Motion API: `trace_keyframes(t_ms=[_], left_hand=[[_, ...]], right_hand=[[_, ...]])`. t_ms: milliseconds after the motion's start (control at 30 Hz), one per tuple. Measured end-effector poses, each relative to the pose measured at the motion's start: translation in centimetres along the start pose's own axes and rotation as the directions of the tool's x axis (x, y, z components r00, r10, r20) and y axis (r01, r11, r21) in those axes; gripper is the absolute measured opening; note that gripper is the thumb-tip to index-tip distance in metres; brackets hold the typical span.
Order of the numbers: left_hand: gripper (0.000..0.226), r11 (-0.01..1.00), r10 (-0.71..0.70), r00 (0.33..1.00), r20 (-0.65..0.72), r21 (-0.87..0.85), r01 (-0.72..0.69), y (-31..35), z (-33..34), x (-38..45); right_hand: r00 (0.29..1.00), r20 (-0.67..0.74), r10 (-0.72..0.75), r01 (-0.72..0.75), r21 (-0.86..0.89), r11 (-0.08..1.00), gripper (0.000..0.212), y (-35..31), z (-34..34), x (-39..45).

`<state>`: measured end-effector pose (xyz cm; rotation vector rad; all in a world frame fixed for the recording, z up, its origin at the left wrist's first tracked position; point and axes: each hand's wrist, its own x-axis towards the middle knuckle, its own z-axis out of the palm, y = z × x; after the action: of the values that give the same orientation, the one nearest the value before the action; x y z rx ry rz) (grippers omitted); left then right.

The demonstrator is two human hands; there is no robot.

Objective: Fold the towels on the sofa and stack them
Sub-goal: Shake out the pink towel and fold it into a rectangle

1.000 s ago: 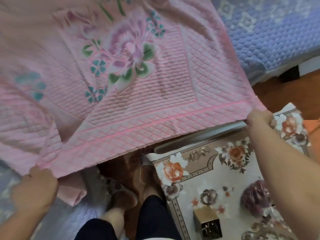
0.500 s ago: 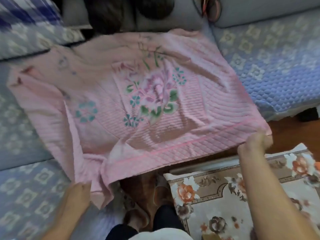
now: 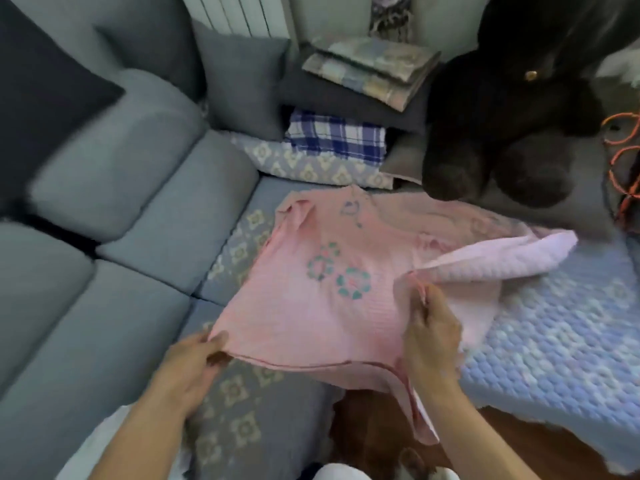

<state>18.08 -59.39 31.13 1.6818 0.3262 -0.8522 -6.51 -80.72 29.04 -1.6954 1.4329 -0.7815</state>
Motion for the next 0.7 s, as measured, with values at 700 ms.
trace_keyframes(t_ms=[700], left_hand=[[0.014, 0.979, 0.172, 0.951, 0.257, 0.064, -0.194, 0.1, -4.6, -1.1]], right_hand=[[0.851, 0.295, -0.435, 0.377, 0.234, 0.896, 0.023, -9.2, 18.7, -15.1]])
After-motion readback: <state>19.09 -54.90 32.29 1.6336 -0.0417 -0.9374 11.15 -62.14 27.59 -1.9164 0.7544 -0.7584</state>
